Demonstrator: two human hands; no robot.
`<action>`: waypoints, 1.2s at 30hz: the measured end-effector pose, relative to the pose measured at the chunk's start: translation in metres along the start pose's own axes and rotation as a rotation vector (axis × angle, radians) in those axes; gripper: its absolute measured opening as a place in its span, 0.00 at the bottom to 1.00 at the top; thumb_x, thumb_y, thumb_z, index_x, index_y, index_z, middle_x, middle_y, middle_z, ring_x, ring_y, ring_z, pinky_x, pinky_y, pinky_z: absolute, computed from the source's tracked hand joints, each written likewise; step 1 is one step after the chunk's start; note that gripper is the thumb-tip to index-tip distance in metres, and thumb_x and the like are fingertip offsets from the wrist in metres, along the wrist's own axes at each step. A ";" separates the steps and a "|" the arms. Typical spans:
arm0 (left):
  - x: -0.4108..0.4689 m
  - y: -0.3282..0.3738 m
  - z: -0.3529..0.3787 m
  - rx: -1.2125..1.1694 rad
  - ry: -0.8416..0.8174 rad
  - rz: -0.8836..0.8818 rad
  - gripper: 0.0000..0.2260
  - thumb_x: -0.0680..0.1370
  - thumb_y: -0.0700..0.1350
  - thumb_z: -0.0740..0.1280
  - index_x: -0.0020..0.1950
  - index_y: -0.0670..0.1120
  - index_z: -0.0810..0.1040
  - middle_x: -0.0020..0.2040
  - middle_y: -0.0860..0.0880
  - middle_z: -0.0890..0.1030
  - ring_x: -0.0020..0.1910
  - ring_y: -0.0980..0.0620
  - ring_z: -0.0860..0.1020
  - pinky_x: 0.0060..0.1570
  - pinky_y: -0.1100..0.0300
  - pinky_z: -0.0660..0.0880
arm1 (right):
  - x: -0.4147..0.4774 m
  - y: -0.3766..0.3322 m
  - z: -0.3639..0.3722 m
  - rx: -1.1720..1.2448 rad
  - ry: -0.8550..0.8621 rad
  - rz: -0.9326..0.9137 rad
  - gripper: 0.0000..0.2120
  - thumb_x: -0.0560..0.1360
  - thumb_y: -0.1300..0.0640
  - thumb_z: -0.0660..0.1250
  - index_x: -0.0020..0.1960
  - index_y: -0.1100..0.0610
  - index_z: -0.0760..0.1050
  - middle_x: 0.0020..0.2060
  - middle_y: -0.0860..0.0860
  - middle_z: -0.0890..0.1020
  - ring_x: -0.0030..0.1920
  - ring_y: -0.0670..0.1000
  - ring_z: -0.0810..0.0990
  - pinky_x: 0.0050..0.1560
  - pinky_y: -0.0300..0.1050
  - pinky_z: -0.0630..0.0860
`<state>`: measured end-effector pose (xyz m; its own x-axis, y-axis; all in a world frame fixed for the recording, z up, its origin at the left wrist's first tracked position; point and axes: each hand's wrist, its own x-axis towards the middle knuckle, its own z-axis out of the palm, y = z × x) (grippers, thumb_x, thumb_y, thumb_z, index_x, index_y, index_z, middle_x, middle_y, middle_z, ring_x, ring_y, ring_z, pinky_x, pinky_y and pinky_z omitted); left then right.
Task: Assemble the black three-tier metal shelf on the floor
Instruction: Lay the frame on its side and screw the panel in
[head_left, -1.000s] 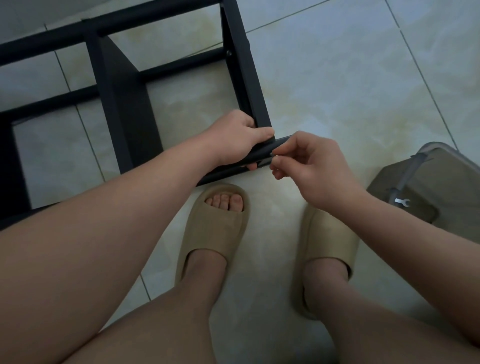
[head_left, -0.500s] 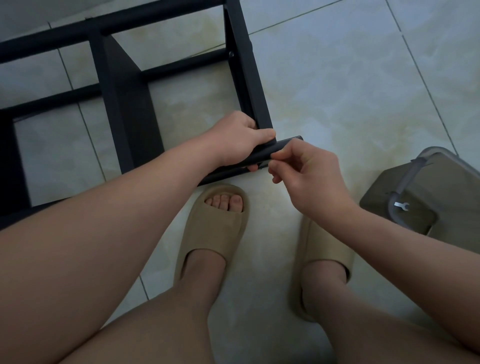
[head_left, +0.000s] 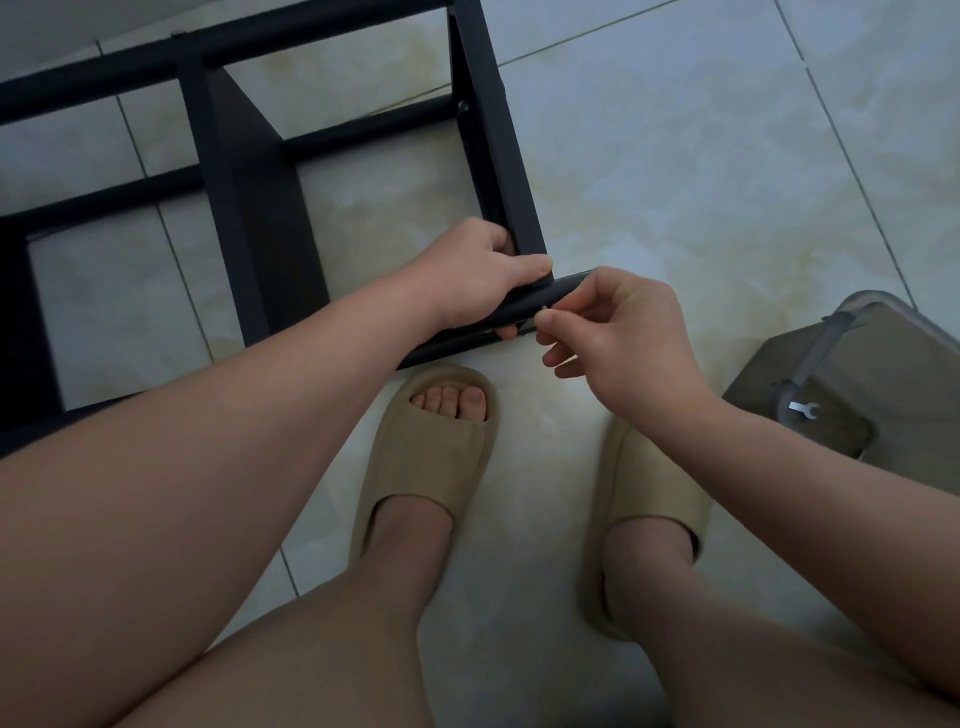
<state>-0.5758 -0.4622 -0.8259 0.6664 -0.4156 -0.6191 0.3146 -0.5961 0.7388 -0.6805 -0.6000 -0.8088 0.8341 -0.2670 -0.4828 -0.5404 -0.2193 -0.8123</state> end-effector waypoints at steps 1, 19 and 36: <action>0.000 0.000 0.000 0.006 0.000 -0.003 0.13 0.80 0.50 0.69 0.47 0.40 0.78 0.36 0.42 0.85 0.32 0.44 0.84 0.38 0.54 0.80 | 0.000 -0.001 -0.001 -0.063 0.002 -0.026 0.09 0.75 0.62 0.74 0.39 0.57 0.76 0.32 0.49 0.84 0.31 0.50 0.84 0.35 0.52 0.83; -0.001 -0.001 0.001 -0.055 0.015 0.003 0.19 0.78 0.50 0.70 0.55 0.35 0.75 0.41 0.40 0.85 0.33 0.40 0.84 0.44 0.42 0.82 | 0.006 -0.013 -0.010 -0.543 0.060 -0.084 0.15 0.72 0.44 0.75 0.37 0.50 0.73 0.32 0.48 0.82 0.36 0.52 0.81 0.37 0.51 0.78; 0.000 0.004 0.000 -0.063 -0.008 -0.042 0.16 0.83 0.48 0.61 0.57 0.35 0.77 0.44 0.37 0.85 0.31 0.40 0.83 0.46 0.43 0.82 | 0.050 -0.042 -0.029 -1.022 -0.111 -0.196 0.25 0.64 0.29 0.74 0.35 0.50 0.71 0.31 0.48 0.77 0.34 0.49 0.75 0.31 0.42 0.61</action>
<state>-0.5747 -0.4647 -0.8227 0.6463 -0.3965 -0.6519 0.3847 -0.5685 0.7272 -0.6190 -0.6315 -0.7894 0.8947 -0.0647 -0.4420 -0.1881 -0.9521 -0.2413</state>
